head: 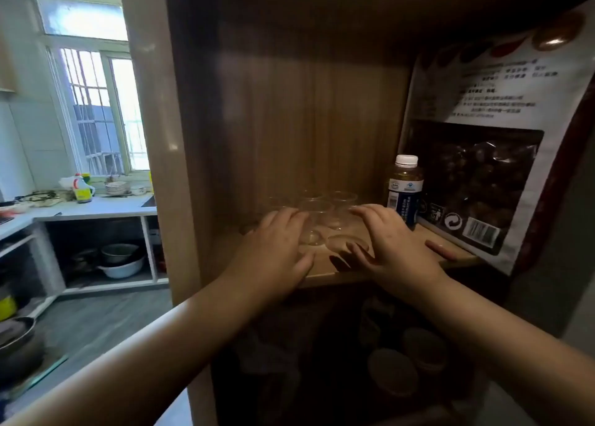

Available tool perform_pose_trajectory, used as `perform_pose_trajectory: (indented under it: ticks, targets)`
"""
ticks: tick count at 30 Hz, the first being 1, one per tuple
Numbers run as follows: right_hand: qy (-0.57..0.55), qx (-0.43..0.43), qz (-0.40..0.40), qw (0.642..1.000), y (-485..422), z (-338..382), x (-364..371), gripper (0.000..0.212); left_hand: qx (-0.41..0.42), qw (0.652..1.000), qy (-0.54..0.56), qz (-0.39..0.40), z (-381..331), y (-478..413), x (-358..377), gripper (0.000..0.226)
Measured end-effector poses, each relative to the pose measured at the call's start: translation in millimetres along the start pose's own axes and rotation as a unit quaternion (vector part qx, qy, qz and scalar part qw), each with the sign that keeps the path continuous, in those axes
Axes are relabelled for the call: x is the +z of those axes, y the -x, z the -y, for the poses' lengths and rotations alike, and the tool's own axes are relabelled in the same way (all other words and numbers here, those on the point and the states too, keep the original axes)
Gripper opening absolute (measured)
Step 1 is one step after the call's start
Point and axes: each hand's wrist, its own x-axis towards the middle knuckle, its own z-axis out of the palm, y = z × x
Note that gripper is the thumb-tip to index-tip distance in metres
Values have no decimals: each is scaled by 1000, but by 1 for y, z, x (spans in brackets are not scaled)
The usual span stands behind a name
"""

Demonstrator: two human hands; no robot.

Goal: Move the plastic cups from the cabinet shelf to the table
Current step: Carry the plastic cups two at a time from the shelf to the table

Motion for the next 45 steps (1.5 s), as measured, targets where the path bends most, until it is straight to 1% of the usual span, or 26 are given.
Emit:
perform_pose_trajectory:
  ticks: [2,7,12,17,23,27,31,35,40,43,45]
  targets:
    - [0,3,-9,1000,-5,-2,2,58,4,1000,8,-13,4,-5,4,55]
    - [6,9,6,1000,-12,-5,8,56,10,1000,6,0,10,-14,14,47]
    - [1,8,4,1000,-16,-10,12,52,20,1000,8,-19,11,-20,15,31]
    - [0,3,-5,1000,-15,-14,12,50,1,1000,13,-25,10,-23,14,24]
    - [-26,-9,-10,1000,-5,-14,2,39,12,1000,8,-24,7,-19,12,15]
    - [-32,-38,-14,999,7,-11,-8,32,15,999,-5,-36,2,-9,5,13]
    - [-20,-69,-15,997,24,-6,-19,30,19,998,-6,-56,-12,10,-6,13]
    - [-28,-90,-39,995,43,5,-28,25,16,998,-3,-65,-28,34,-18,14]
    - [-61,-145,-57,986,67,30,-28,22,3,998,-22,-67,-39,78,-35,12]
    - [-82,-169,-47,981,78,51,-25,20,-6,996,-48,-70,-41,111,-53,10]
    - [-91,-193,-25,977,84,66,-25,18,-14,994,-68,-81,-41,136,-66,10]
